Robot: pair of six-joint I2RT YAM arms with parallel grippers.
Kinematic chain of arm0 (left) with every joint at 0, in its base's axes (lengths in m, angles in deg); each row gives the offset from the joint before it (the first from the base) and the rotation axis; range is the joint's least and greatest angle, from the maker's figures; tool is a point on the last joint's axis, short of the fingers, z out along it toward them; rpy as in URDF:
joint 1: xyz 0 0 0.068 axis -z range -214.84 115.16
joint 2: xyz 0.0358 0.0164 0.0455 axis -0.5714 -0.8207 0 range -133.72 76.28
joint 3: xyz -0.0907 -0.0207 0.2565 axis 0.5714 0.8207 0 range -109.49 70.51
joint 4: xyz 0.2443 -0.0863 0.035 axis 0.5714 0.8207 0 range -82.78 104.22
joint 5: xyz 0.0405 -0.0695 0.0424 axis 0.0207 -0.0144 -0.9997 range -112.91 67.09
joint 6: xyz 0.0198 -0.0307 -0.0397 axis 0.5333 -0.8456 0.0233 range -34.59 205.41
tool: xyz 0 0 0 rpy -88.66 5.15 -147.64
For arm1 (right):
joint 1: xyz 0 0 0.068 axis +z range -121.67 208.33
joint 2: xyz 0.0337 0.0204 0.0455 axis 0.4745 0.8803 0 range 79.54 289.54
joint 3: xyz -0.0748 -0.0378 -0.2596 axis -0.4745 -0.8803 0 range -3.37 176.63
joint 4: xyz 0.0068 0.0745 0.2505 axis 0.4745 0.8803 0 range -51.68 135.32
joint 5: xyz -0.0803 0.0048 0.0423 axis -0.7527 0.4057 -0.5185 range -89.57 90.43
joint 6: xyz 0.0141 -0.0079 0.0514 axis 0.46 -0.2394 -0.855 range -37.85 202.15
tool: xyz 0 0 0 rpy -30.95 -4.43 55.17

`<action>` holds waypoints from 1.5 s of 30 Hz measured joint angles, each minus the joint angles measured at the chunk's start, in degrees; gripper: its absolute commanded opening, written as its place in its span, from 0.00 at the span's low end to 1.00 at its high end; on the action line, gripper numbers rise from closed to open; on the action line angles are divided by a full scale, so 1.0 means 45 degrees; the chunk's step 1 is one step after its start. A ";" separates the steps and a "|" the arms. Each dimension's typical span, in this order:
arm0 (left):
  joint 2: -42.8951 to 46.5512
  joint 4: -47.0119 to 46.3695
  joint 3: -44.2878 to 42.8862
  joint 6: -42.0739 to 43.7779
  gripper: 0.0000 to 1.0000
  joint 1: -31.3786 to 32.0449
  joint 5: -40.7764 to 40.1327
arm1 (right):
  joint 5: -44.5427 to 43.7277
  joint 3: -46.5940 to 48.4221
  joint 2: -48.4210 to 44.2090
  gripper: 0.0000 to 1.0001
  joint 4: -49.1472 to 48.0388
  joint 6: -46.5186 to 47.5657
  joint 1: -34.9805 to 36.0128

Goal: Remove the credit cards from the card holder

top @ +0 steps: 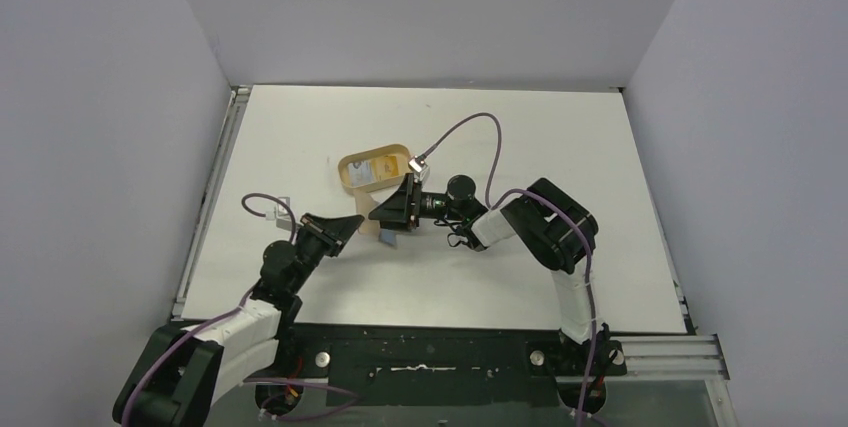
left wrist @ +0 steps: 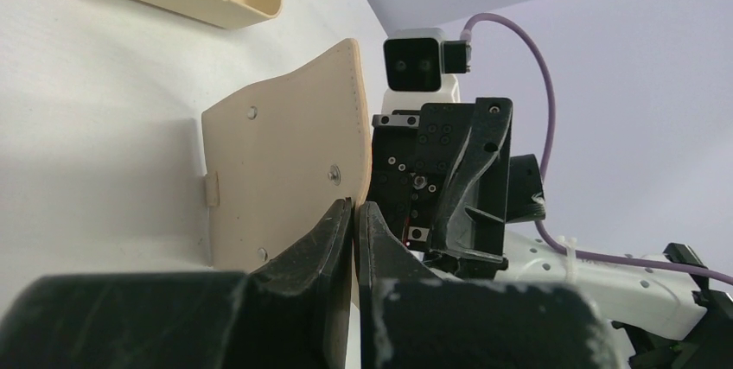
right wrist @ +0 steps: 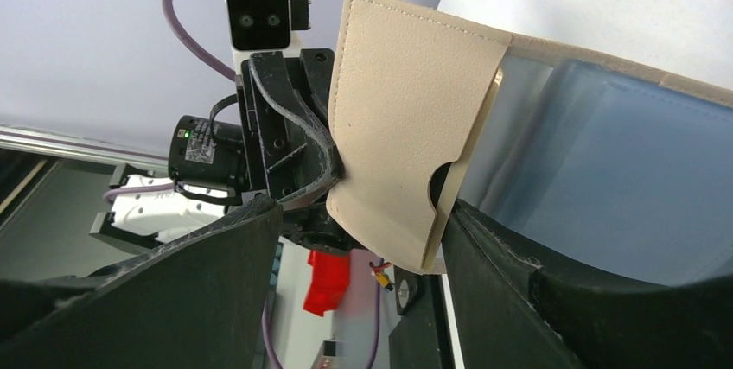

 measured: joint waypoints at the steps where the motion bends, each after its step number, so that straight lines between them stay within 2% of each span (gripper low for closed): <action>1: -0.0010 -0.0005 0.0000 -0.0015 0.00 0.0000 0.0005 | 0.0010 0.0015 0.0131 0.63 -0.0214 -0.0199 0.0000; 3: 0.0005 -0.0029 0.0000 -0.0044 0.00 -0.0015 0.0005 | 0.0019 0.0073 0.0243 0.60 -0.0418 -0.0447 0.0000; 9: 0.0612 0.0257 0.0000 -0.0078 0.00 -0.0097 0.0015 | 0.0126 0.0194 0.0243 0.59 -0.0709 -0.0719 0.0000; 13: 0.1812 0.1608 0.0000 -0.0029 0.00 -0.0151 0.0010 | 0.0423 0.0189 0.0243 0.59 -0.0996 -0.0777 0.0000; 20: 0.4070 0.5187 0.0000 0.0219 0.00 -0.0262 -0.0287 | 0.1054 0.0189 0.0243 0.59 -0.1433 -0.1010 0.0053; 26: 0.3531 0.6052 -0.0126 0.0408 0.00 -0.0272 -0.0189 | 0.1258 0.0228 0.0243 0.59 -0.1083 -0.0942 0.0194; 34: 0.1472 0.5260 -0.0481 0.0525 0.00 -0.0413 0.0044 | 0.1088 0.0379 0.0243 0.56 0.0107 -0.0272 0.0185; 38: 0.1554 0.5450 -0.0481 0.0690 0.00 -0.0413 0.0058 | 0.1049 0.0384 0.0243 0.48 0.1001 0.0491 0.0199; 45: 0.2968 0.6965 -0.0476 0.1141 0.00 -0.0408 0.0253 | 0.0510 0.0384 -0.0185 0.42 0.3283 0.2205 0.0437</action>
